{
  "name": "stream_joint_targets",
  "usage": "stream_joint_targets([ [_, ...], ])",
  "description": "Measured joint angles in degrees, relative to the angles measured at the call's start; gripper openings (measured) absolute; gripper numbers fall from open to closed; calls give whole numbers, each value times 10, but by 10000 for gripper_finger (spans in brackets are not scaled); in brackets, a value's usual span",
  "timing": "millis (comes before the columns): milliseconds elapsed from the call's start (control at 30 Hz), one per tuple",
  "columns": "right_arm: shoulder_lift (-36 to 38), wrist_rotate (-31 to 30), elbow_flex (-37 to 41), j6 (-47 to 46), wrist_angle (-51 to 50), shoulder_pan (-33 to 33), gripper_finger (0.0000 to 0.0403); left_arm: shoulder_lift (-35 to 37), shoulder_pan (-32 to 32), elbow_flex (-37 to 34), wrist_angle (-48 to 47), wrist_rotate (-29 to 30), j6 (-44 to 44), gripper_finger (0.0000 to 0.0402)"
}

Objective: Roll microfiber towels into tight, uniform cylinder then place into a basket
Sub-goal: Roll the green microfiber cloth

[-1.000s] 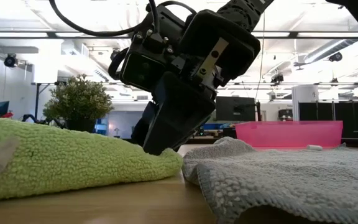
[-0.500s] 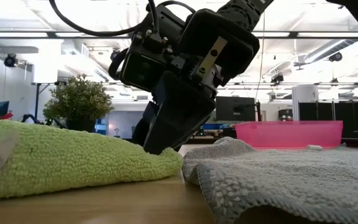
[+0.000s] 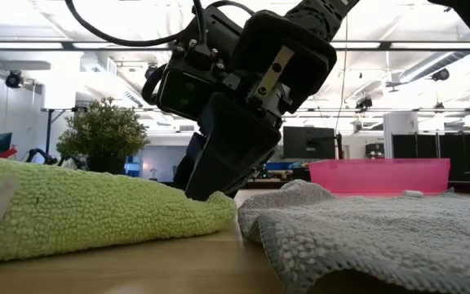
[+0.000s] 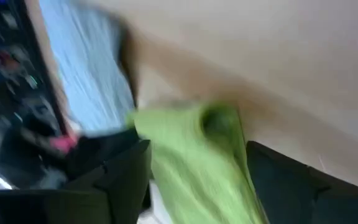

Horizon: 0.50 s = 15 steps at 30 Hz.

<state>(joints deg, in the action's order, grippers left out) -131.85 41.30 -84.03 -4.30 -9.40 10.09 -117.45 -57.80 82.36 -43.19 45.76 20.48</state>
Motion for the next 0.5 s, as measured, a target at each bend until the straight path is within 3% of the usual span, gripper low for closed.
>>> stream_joint_targets([
  [133,0,-6,0,-4,2,0,8,-26,0,-3,38,14,71,255],
  [333,0,-8,0,-8,4,0,8,-45,3,-6,37,96,65,255],
  [500,0,-9,0,-8,4,0,8,-48,7,-11,39,108,38,254],
])
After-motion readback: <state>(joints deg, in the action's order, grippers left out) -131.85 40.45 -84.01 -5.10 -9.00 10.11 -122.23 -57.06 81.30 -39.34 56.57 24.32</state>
